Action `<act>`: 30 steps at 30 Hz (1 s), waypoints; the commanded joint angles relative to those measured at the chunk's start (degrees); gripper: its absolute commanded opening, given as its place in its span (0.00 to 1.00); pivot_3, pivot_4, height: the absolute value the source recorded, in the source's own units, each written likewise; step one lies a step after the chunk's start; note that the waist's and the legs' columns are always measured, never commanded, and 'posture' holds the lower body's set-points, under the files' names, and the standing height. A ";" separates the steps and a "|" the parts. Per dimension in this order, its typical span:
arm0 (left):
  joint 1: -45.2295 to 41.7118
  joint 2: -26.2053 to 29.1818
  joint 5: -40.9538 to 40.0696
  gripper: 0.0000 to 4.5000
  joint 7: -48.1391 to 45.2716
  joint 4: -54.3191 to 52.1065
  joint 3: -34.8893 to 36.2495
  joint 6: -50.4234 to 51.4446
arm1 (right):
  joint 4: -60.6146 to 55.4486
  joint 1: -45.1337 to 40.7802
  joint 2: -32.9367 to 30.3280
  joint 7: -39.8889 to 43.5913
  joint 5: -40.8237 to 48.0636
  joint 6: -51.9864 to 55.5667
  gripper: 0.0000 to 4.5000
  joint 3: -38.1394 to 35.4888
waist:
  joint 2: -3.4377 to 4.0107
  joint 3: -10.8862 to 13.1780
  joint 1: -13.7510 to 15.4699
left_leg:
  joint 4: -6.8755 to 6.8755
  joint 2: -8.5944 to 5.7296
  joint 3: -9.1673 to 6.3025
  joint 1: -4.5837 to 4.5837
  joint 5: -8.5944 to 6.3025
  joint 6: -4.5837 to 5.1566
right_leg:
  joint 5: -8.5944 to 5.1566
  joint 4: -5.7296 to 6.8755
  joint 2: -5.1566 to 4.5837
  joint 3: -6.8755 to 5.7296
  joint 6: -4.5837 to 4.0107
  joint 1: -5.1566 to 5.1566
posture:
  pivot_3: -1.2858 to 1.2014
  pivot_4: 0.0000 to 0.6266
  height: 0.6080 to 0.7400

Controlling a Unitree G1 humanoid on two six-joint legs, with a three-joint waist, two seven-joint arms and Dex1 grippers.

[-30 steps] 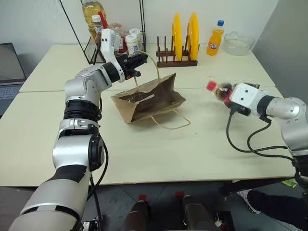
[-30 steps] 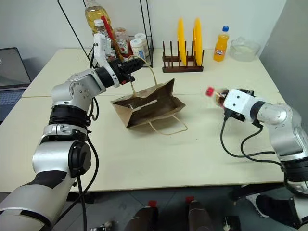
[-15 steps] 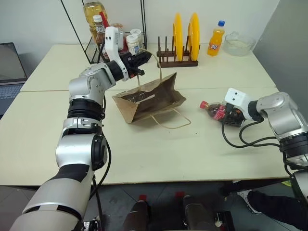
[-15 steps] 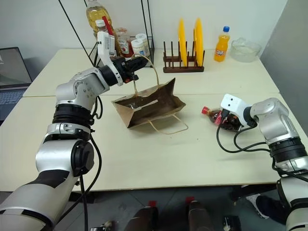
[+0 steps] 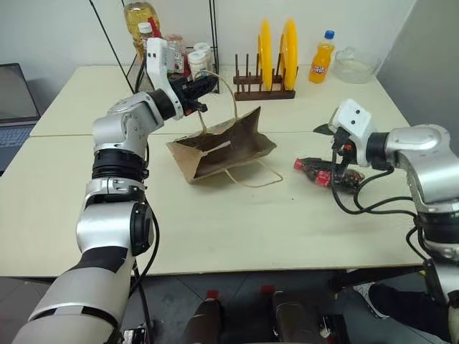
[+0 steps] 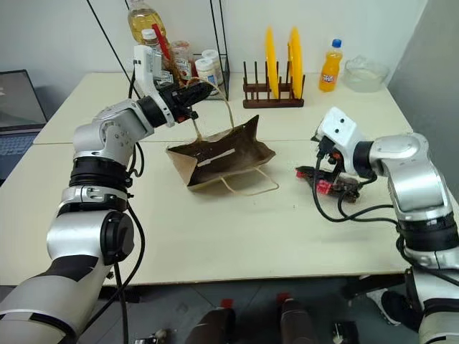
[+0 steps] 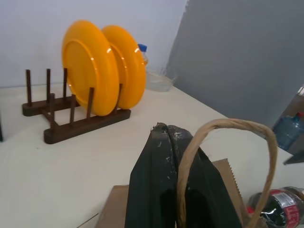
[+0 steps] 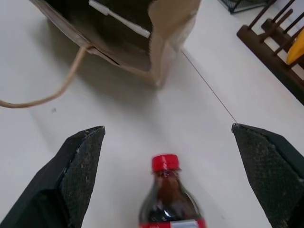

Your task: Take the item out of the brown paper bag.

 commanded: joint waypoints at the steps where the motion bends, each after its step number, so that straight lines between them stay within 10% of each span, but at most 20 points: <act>1: -1.26 2.31 0.33 0.25 -1.19 -0.75 0.56 -0.96 | -5.38 5.92 2.34 -6.42 0.67 0.70 1.00 -2.18 | 0.00 0.00 0.22 | 0.01 -0.03 0.02 -0.01 0.00 0.00 | 0.00 0.02 -0.03 0.02 0.00 -0.01 | 0.52 0.24 1.00; 12: 12.34 15.66 1.45 0.99 -4.18 -14.27 1.16 4.14 | -10.31 21.97 11.83 -21.52 1.36 -5.03 1.00 -3.99 | 0.04 -0.02 -0.57 | -0.03 0.02 0.04 0.08 0.00 0.01 | 0.00 0.07 -0.02 0.08 0.00 -0.05 | 0.52 0.24 1.00; 19: 35.16 16.55 0.10 0.99 4.56 -36.24 7.30 7.98 | -14.58 29.32 16.76 -27.04 2.13 -8.13 1.00 -4.10 | 0.09 -0.07 -0.27 | -0.04 0.09 -0.05 0.07 0.00 0.02 | 0.00 0.04 -0.12 0.05 -0.01 -0.02 | 0.52 0.24 1.00; 30: 83.91 -3.96 10.42 0.99 27.21 -72.41 3.17 3.40 | -22.45 46.33 27.79 -40.22 1.68 -6.94 1.00 -6.11 | 0.36 -0.82 2.45 | -0.20 0.34 0.05 0.86 -0.27 0.42 | 0.07 -0.28 -0.08 0.15 -0.12 0.87 | 0.52 0.24 1.00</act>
